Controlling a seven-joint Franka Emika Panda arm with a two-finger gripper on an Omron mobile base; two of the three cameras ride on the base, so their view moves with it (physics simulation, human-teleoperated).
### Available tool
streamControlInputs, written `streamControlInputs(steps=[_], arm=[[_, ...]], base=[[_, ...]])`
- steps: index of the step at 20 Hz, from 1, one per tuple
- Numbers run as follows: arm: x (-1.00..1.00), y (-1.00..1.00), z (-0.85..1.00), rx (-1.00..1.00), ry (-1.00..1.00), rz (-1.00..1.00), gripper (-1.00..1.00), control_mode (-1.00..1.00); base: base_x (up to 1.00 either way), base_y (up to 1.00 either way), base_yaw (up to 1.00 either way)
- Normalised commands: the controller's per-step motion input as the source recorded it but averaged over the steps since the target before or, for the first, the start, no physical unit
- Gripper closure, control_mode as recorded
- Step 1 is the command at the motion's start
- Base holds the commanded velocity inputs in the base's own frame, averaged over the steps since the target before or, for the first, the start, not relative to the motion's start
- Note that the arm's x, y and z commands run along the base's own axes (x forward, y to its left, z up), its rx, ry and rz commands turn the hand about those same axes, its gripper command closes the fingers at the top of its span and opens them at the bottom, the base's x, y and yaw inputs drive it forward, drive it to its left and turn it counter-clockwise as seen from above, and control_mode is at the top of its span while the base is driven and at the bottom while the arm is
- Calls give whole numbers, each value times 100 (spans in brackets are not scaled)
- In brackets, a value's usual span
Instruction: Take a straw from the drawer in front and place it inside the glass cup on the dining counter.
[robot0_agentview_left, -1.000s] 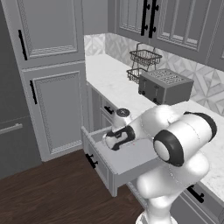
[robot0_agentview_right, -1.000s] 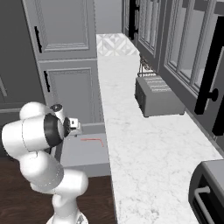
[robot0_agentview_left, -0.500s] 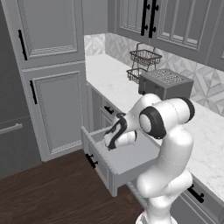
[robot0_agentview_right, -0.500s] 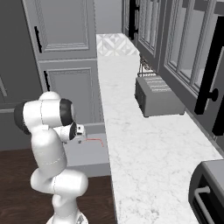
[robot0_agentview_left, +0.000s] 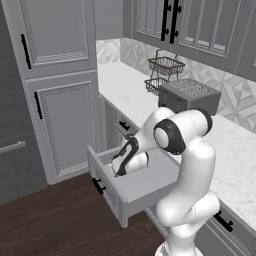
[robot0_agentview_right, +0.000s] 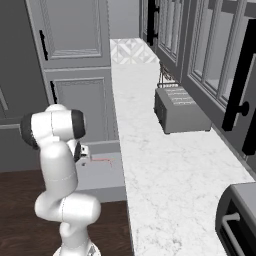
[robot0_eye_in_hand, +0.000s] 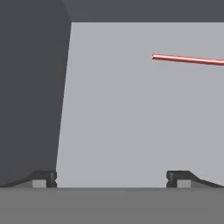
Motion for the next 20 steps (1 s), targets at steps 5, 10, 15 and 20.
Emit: streamControlInputs(steps=[5,10,15,20], arm=[[0,90,-14,8,12,0,-100,-100],[-8,80,5,2,5,-1,-100,-100],[21,-29,40,-10,-2,-14,-100,-100],[72,-77,10,-12,-3,-7,-100,-100]], base=[[0,0,0],[0,0,0],[0,0,0],[0,0,0]])
